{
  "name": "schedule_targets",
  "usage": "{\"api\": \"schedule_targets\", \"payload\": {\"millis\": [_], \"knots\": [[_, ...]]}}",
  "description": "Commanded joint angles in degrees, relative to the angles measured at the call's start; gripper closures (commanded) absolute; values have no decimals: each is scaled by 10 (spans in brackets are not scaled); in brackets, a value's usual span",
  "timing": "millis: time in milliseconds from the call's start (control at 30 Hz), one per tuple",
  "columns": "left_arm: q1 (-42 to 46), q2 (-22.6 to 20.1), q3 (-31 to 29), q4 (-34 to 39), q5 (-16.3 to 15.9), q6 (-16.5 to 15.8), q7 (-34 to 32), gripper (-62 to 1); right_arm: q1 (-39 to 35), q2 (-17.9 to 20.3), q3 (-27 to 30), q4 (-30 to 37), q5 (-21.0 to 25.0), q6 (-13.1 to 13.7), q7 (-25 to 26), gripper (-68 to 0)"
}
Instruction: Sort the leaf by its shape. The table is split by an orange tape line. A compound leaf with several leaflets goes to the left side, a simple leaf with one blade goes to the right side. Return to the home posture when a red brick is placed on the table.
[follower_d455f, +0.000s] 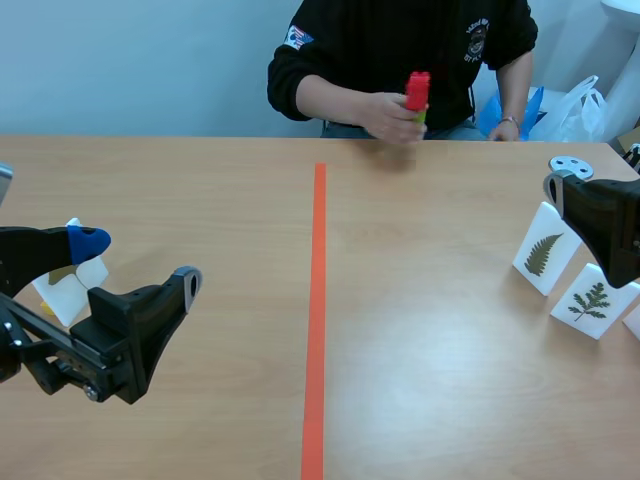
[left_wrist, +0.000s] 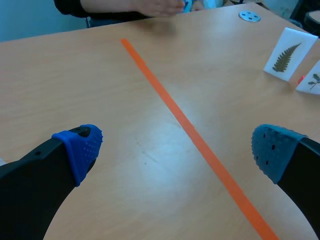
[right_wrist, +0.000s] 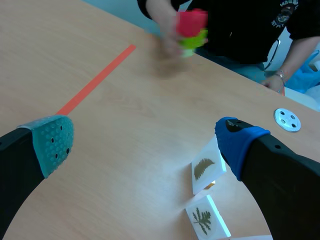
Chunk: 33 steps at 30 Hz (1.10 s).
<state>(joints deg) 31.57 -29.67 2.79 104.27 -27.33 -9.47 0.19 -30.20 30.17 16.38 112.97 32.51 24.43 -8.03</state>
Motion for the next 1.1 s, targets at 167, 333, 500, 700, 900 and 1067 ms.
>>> {"api": "schedule_targets", "payload": {"millis": [167,333,500,700,900,1067], "knots": [[-2,3,-3,11,-3,-3,-34,-623,8,8,4,8,5,-4,4,-578],[-2,3,-3,11,-3,-3,-34,-623,8,8,4,8,5,-4,4,-578],[-2,3,-3,11,-3,-3,-34,-623,8,8,4,8,5,-4,4,-578],[-2,3,-3,11,-3,-3,-35,-623,8,8,4,8,5,-4,4,-578],[-2,3,-3,11,2,-3,-38,-623,8,8,4,8,5,-4,4,-578],[-2,3,-3,11,2,-3,-38,-623,8,8,4,8,5,-4,4,-578]]}}
